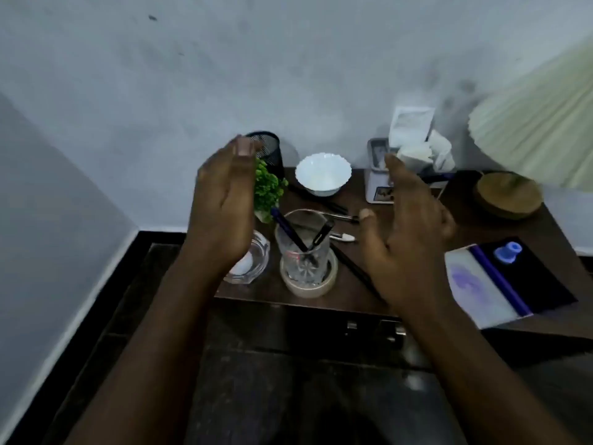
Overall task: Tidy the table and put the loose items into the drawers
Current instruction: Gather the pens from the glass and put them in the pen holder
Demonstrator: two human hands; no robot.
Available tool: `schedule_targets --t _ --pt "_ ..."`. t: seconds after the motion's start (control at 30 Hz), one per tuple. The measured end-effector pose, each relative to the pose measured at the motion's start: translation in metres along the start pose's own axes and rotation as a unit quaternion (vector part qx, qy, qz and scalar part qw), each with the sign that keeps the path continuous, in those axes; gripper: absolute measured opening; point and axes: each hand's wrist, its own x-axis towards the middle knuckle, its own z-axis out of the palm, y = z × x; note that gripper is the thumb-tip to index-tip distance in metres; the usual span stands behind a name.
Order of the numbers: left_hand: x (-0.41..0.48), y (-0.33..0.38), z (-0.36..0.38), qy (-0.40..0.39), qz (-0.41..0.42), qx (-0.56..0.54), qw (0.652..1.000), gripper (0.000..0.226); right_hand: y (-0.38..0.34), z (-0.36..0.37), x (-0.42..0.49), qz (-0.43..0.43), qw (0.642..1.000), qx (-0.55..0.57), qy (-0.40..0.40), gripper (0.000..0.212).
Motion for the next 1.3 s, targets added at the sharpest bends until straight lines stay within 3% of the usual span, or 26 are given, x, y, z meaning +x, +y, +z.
schedule_targets --t 0.1,0.17,0.27,0.33,0.47,0.63,0.8,0.9,1.07,1.3 --pt "-0.005 0.032 -0.021 -0.053 -0.045 -0.016 0.997 0.085 -0.009 -0.016 0.001 -0.057 0.998 0.002 -0.005 0.049" --pt "-0.012 0.054 -0.038 -0.063 -0.051 -0.034 0.996 0.092 -0.018 -0.03 -0.005 -0.045 0.998 0.044 -0.019 0.038" --pt "-0.033 0.078 -0.053 -0.083 -0.018 -0.059 0.995 0.089 -0.032 -0.041 -0.021 -0.024 0.99 0.137 0.037 0.024" --pt "-0.048 0.082 -0.054 -0.095 0.004 -0.064 0.993 0.086 -0.035 -0.041 -0.022 -0.065 0.991 0.102 0.048 0.021" --pt "-0.06 0.056 -0.03 -0.082 -0.003 -0.021 0.996 0.057 -0.04 -0.029 -0.013 -0.145 0.989 -0.009 0.022 0.03" --pt "-0.041 0.023 -0.001 -0.095 -0.002 0.079 0.992 0.056 -0.035 -0.011 -0.004 -0.097 0.992 -0.046 -0.06 0.039" --pt "-0.024 0.014 0.006 -0.16 -0.035 0.091 0.982 0.038 -0.024 0.001 0.002 -0.065 0.986 -0.078 -0.13 0.023" --pt "-0.019 0.007 0.005 -0.179 -0.04 0.121 0.976 0.039 -0.02 0.005 0.004 -0.073 0.985 -0.024 -0.158 0.014" --pt "-0.009 0.0 -0.002 -0.14 -0.079 0.093 0.983 0.035 -0.022 0.009 0.012 -0.033 0.986 0.108 -0.121 0.008" --pt "-0.012 0.008 -0.003 -0.125 -0.076 -0.046 0.988 0.043 -0.031 0.008 0.024 0.014 0.955 0.271 -0.118 0.011"
